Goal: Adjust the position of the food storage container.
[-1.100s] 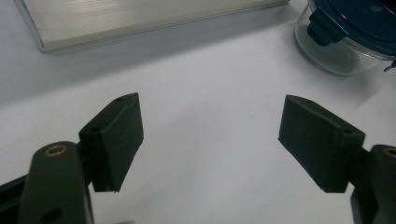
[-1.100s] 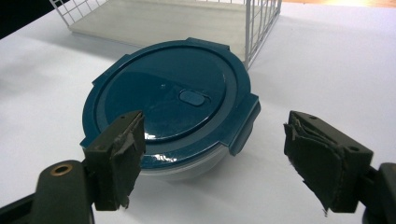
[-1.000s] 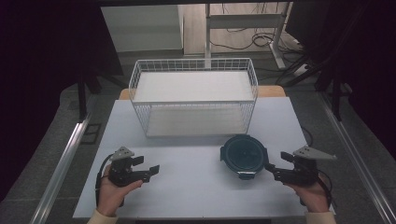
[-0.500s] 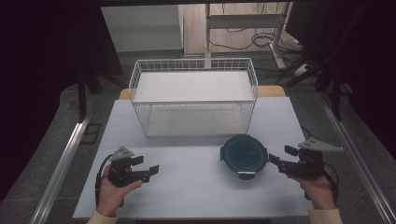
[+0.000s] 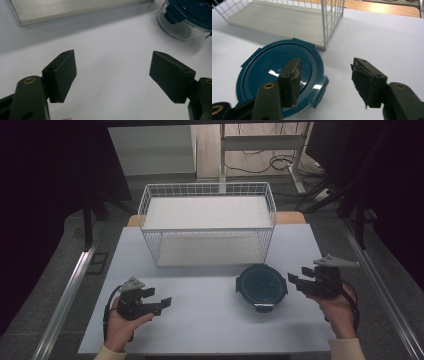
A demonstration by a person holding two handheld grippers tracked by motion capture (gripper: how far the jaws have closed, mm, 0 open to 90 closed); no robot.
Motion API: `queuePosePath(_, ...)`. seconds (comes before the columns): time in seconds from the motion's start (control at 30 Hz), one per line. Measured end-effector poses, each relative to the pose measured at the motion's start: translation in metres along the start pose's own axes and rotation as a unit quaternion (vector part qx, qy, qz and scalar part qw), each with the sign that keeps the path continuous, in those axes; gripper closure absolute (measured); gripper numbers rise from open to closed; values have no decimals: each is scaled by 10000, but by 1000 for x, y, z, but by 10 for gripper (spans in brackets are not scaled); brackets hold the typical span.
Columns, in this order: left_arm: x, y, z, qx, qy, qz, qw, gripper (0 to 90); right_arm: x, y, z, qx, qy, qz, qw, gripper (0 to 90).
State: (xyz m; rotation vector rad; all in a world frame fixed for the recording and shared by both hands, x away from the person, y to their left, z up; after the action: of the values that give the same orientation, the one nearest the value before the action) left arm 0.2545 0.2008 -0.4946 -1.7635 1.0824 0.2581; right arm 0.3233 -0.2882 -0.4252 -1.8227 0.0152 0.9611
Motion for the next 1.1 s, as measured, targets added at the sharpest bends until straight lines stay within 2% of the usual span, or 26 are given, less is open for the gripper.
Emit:
queuePosePath(0.13,-1,0,-1,0,-1,-11,10000,215,12,-3,-5,-30,31,207,9998,500)
queuePosePath(0.2,-1,-1,-2,10,2,-29,10000,216,18,-2,-8,-42,14,309,9995,563)
queuePosePath(0.33,-1,0,-3,16,12,-13,10000,215,27,0,-17,-70,16,429,9991,746)
queuePosePath(0.5,0,-1,-4,33,52,-3,10000,215,32,-1,-29,-148,-22,534,9985,873)
queuePosePath(0.7,-1,-1,-1,7,27,-9,10000,215,48,-1,-36,-185,-12,817,9965,886)
queuePosePath(0.93,-1,0,-1,14,32,1,10000,216,67,4,-32,-254,-21,1116,9934,886)
queuePosePath(1.1,0,1,-2,19,9,18,10000,216,77,9,-28,-280,-153,1260,9915,886)
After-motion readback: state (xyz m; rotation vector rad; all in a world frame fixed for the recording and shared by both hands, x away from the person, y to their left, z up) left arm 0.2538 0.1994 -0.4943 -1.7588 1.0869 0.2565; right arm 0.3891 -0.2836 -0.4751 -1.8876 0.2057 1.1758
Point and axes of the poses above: each handheld gripper's, and its own axes: x roughly forward along the jaws, y roughly out of its underside, z roughly to its left, the point moved 2 cm from there along x, roughly forward along the jaws, and after that the axes turned 15 degrees about -x, right-handed, at the moved point
